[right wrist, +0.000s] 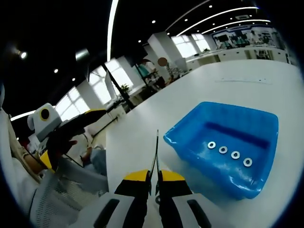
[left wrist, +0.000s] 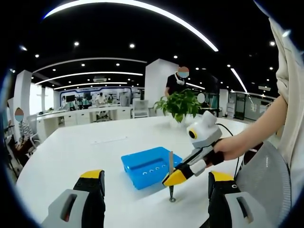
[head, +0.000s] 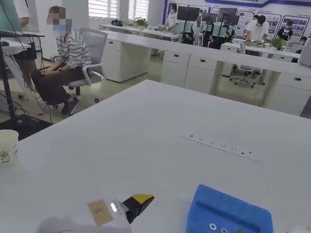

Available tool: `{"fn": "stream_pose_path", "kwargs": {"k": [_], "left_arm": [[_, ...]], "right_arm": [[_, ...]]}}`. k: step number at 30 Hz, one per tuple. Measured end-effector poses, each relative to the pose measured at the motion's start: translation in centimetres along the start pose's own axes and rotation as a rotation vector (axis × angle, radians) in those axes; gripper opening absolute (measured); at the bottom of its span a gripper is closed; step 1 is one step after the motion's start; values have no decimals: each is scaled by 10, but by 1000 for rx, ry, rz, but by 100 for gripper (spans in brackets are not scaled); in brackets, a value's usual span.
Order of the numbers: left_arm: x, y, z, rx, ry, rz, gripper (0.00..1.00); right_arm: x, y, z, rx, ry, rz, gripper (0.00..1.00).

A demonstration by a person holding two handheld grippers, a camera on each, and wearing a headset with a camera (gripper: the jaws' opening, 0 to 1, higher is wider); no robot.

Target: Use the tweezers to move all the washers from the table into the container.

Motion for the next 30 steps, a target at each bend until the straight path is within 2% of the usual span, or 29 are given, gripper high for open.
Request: {"fn": "stream_pose_path", "kwargs": {"k": [7,15,19,22,25,30], "left_arm": [[0,0,0,2,-2,1,92],[-1,-1,1,7,-6,5,92],[-1,-1,1,8,-5,6,92],[-1,-1,1,7,-4,5,92],[-1,-1,1,7,-6,7,92],[-1,-1,1,10,-8,10,92]], "right_arm": [[1,-5,-1,26,-12,-37,4],[0,-2,-1,16,-19,-49,4],[5,-7,2,50,-11,-105,4],[10,-9,2,65,-3,-157,4],[16,-7,4,90,8,-293,4],[27,-9,7,125,32,-447,4]]}}
Point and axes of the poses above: the centre of the closed fingertips' face, and the gripper's own axes: z roughly forward along the fingers, x roughly to its left, y roughly out of its top, the point moved 6 cm from there along -z, roughly backward along the fingers, and after that the axes turned 7 degrees about -z, right-handed, at the moved point
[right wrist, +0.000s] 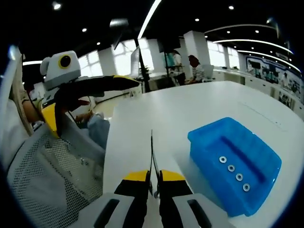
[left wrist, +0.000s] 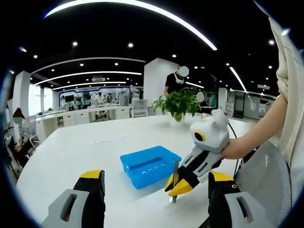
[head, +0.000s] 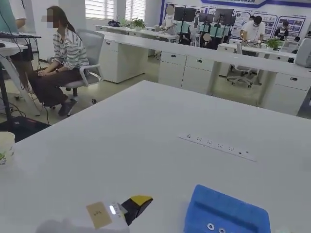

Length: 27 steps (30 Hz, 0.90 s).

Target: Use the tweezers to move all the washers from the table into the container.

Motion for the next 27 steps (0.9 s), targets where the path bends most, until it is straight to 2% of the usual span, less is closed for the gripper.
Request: {"fn": "stream_pose_path", "kwargs": {"k": [5,12,19,25,27], "left_arm": [[0,0,0,-2,1,-2,91],[0,0,0,2,-2,2,91],[0,0,0,1,-1,1,91],[0,0,0,1,-4,3,92],[-1,0,0,1,-6,4,92]], "right_arm": [[6,0,2,13,-4,-73,4],[3,-1,-2,44,15,-109,3],[-4,2,-2,45,12,-53,3],[-17,19,-11,-18,-12,8,3],[-23,26,-14,-57,-25,39,3]]}}
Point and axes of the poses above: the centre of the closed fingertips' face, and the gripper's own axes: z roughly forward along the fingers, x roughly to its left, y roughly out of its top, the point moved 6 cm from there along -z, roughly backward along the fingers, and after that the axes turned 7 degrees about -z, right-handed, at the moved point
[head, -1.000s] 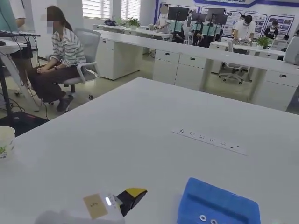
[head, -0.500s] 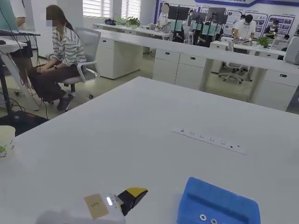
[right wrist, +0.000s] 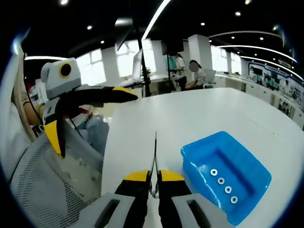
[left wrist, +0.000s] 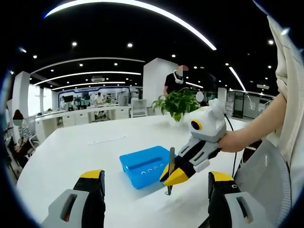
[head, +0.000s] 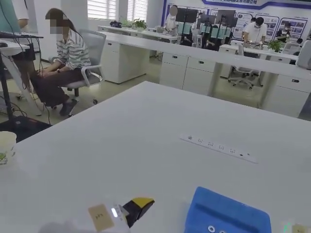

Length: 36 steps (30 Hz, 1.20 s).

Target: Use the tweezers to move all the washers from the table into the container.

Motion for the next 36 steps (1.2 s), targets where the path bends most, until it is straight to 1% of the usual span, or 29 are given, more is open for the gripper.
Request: {"fn": "stream_pose_path", "kwargs": {"k": [2,10,17,21,25,27,31,36], "left_arm": [[0,0,0,1,-1,0,92],[0,0,-1,-5,4,-3,91],[1,1,-1,-11,10,-7,91],[2,1,-1,-16,14,-12,91],[2,1,-1,-16,18,-15,91],[3,1,-1,-15,19,-15,91],[3,0,-1,-7,21,-15,91],[2,-1,0,-1,11,-24,91]], "right_arm": [[-6,6,-3,-27,-11,31,3],[-24,25,-10,-92,-35,74,3],[-49,38,-5,-116,-65,95,3],[-62,39,0,-113,-89,110,3],[-72,37,6,-114,-93,128,3],[-80,33,10,-106,-104,139,3],[-92,27,18,-91,-127,166,3],[-101,20,29,-76,-151,198,3]]}}
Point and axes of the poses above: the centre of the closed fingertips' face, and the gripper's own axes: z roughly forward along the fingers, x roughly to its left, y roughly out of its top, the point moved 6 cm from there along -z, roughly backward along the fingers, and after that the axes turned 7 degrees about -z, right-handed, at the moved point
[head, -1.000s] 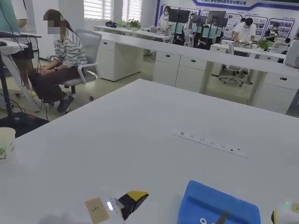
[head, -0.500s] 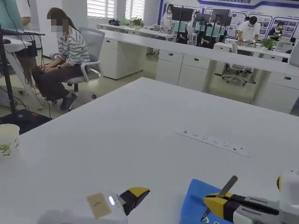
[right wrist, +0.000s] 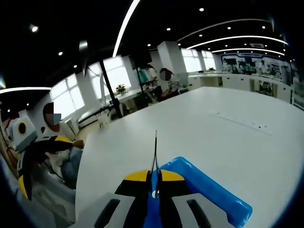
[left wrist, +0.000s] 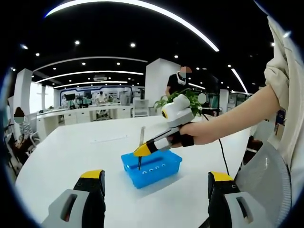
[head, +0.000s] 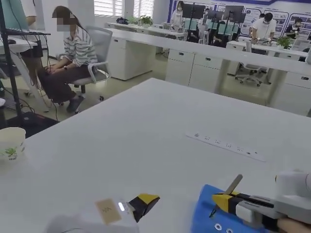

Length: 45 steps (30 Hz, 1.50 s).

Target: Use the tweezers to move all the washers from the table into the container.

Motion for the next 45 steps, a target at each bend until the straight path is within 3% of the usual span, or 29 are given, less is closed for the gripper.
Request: {"fn": "stream_pose_path", "kwargs": {"k": [16,29,35,45], "left_arm": [[-1,1,1,-6,-18,-8,91],[0,5,0,-39,-23,-40,91],[-4,6,1,-46,-50,-50,91],[-10,5,2,-33,-94,-55,91]], "right_arm": [[-11,-17,16,66,-30,4,3],[-7,-19,19,73,2,-38,4],[-5,-9,12,38,-14,-50,4],[21,15,-10,-38,2,-78,4]]}}
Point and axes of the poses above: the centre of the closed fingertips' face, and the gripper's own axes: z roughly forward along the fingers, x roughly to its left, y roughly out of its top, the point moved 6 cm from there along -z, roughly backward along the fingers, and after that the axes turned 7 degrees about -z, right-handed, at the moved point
